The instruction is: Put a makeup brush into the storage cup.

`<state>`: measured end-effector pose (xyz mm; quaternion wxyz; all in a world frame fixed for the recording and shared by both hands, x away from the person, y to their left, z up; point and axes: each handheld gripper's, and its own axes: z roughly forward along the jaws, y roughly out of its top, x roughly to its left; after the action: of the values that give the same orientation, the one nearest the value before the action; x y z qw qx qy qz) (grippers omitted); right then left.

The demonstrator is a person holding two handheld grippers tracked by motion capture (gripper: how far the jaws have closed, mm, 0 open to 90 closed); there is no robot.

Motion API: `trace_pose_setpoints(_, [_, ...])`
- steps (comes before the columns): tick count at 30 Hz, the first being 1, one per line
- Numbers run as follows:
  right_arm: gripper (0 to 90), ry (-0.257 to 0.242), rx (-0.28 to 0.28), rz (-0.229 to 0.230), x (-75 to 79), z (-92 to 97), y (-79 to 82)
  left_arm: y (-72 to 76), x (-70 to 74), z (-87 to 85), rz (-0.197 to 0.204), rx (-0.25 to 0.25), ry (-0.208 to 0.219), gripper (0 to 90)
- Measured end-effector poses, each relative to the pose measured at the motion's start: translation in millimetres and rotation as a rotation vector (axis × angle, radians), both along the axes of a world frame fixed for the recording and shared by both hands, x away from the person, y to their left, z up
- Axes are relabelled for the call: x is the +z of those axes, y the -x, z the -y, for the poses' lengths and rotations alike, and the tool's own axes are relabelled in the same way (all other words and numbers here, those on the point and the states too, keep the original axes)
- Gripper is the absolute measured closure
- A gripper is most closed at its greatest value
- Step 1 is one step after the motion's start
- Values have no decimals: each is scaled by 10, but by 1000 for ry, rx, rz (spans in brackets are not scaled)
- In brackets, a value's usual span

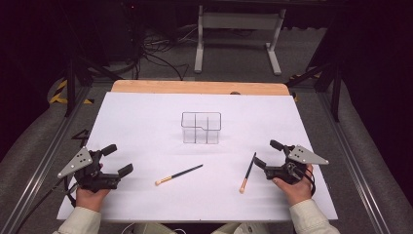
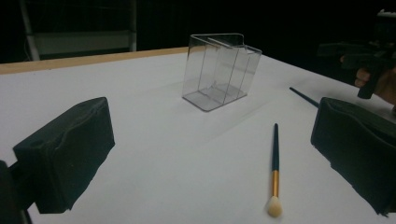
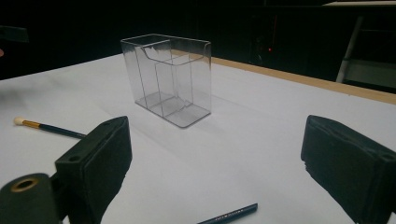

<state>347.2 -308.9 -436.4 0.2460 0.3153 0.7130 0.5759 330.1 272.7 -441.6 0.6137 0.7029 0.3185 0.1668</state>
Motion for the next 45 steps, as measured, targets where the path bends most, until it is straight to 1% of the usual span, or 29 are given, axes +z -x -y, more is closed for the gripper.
trace_pose_setpoints(1, [95, -6, -1, 11, 14, 18, 15, 0, 11, 21, 7, -6, -3, 1])
trace_pose_setpoints(5, [95, -14, -2, 17, 21, 36, 22, -5, 20, 58, 18, -14, -16, 1])
trace_pose_setpoints(6, [95, -7, -3, 14, 18, 37, 21, -5, 24, 63, 23, -14, -21, 1])
trace_pose_setpoints(10, [95, -4, -5, 15, 21, 34, 26, -9, 36, 42, 32, -11, -17, 1])
trace_pose_setpoints(15, [95, -7, -12, 16, 29, 54, 27, -1, 57, 27, 44, 6, -10, 1])
trace_pose_setpoints(19, [86, -10, -13, 4, 27, 61, 23, -12, 63, 59, 33, 15, -13, 1])
trace_pose_setpoints(21, [74, -7, -9, -11, 21, 48, 11, -12, 64, 73, 33, 8, -21, 1])
trace_pose_setpoints(23, [74, 1, -5, -9, 36, 41, 9, -10, 66, 69, 36, 11, -18, 1])
trace_pose_setpoints(26, [73, -17, -5, -1, 99, 52, 3, -13, 65, 53, 36, 20, -14, 1])
trace_pose_setpoints(28, [66, -29, -7, -11, 130, 41, -17, -16, 62, 51, 33, 20, -14, 1])
trace_pose_setpoints(29, [64, -34, -4, -21, 135, 28, -24, -18, 61, 48, 33, 22, -15, 1])
trace_pose_setpoints(30, [58, -29, 9, -35, 143, -1, -45, -20, 58, 46, 32, 23, -16, 1])
trace_pose_setpoints(32, [56, -16, 20, -48, 174, -70, -79, -25, 48, 40, 23, 22, -19, 1])
trace_pose_setpoints(34, [56, -12, 40, -43, 225, -149, -106, -25, 45, 31, 18, 24, -18, 1])
trace_pose_setpoints(37, [52, -16, 69, -35, 280, -272, -145, -18, 51, 28, 28, 30, -16, 1])
trace_pose_setpoints(38, [52, -16, 69, -35, 280, -272, -145, -18, 51, 28, 28, 30, -16, 1])
trace_pose_setpoints(40, [50, -6, 91, -39, 322, -376, -168, -23, 46, 19, 24, 28, -15, 1])
trace_pose_setpoints(42, [50, 1, 110, -40, 359, -446, -185, -22, 39, 14, 16, 34, -9, 1])
trace_pose_setpoints(45, [51, 11, 131, -35, 418, -538, -209, -24, 36, 2, 17, 34, -3, 1])
